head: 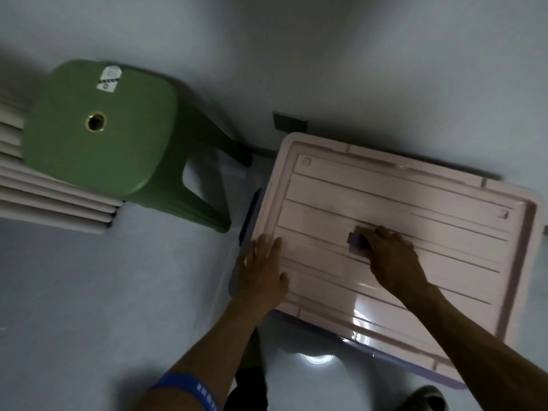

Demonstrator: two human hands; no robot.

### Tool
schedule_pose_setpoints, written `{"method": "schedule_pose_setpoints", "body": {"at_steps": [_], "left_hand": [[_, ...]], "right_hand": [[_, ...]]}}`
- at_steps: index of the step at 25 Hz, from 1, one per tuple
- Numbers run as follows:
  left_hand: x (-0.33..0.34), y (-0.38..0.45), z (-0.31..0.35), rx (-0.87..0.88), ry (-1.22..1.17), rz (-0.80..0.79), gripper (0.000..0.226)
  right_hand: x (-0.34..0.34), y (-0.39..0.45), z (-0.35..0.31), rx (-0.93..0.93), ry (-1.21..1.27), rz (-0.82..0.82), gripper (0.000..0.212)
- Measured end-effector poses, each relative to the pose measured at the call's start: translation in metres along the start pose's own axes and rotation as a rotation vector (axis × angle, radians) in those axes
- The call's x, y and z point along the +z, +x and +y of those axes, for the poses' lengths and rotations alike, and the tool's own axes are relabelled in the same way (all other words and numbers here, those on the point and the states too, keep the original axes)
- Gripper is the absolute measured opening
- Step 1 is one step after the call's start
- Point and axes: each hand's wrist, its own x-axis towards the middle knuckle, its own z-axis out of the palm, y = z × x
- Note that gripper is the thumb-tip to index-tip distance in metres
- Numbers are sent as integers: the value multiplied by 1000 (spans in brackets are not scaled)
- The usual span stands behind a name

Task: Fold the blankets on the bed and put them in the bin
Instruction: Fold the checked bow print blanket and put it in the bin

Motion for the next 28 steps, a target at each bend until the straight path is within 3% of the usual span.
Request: {"method": "schedule_pose_setpoints", "body": {"at_steps": [7,11,15,20,22,24,26,28], "left_hand": [[2,5,-41,-39,-56,117,73],[6,7,-49,-103,-72,-65,81],[4,28,-57,-33,-11,-73,81],[4,40,-56,-65,-75,-158,80],[8,41,-62,-45,-58,-184,81],[5,43,-68,32,-102,-119,67],[-2,46,-74,107,-328,85,36],[-7,54,-81,-5,-629,226,36]], "right_hand": [[-7,-15,-12,-114,-87,-90,55],[20,-16,-27,-61,-36,-86,58],[25,-12,-22,-38,-79,-32,58],[11,17,-41,-18,-75,-85,29],[7,29,-62,-95,-173,-12,51],[9,46,-93,-202,-199,-32,93],[24,62,-129,-267,-205,-195,116],[44,69,-149,-272,-249,-273,121]]}}
